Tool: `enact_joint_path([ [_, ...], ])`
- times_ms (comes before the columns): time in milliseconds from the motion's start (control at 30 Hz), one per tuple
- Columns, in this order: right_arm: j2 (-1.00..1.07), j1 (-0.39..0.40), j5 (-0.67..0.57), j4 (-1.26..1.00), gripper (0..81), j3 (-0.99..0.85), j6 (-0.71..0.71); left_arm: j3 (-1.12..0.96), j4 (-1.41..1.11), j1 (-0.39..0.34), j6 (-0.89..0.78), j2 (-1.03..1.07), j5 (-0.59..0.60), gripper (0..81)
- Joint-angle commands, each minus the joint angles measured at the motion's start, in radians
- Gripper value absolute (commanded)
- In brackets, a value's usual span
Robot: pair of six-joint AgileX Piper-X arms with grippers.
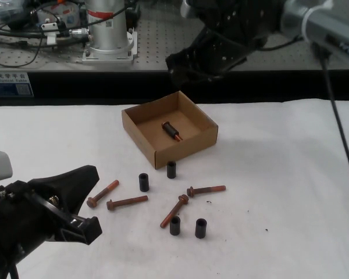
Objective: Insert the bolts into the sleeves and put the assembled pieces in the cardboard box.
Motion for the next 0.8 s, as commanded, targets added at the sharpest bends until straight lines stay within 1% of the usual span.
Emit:
enact_joint_path([
  [0, -0.065, 0.007, -0.011, 0.175, 34.7, -0.016, -0.101, -0.001, 0.002, -0.004, 0.022, -0.012, -0.016, 0.6],
  [67, -0.091, 0.017, -0.011, 0.266, 32.6, -0.009, -0.136, -0.001, 0.002, -0.004, 0.037, -0.012, -0.016, 0.6],
  [233, -0.142, 0.055, -0.011, 0.454, 21.9, -0.008, -0.177, -0.001, 0.019, -0.004, 0.051, -0.012, -0.016, 0.6],
  [333, -0.172, 0.086, -0.011, 0.514, 20.9, -0.008, -0.177, -0.001, 0.03, -0.004, 0.084, -0.012, -0.016, 0.6],
  [433, -0.22, 0.118, -0.011, 0.523, 20.9, 0.016, -0.166, -0.001, 0.032, -0.004, 0.094, -0.012, -0.016, 0.6],
  [567, -0.328, 0.167, -0.006, 0.481, 19.0, 0.147, -0.165, -0.001, 0.032, -0.004, 0.094, -0.012, -0.016, 0.6],
  [667, -0.434, 0.199, 0.045, 0.42, 14.6, 0.286, -0.165, -0.001, 0.032, -0.004, 0.094, -0.012, -0.016, 0.6],
  [767, -0.57, 0.212, 0.073, 0.312, 9.9, 0.449, -0.161, -0.001, 0.032, -0.004, 0.094, -0.012, -0.016, 0.6],
])
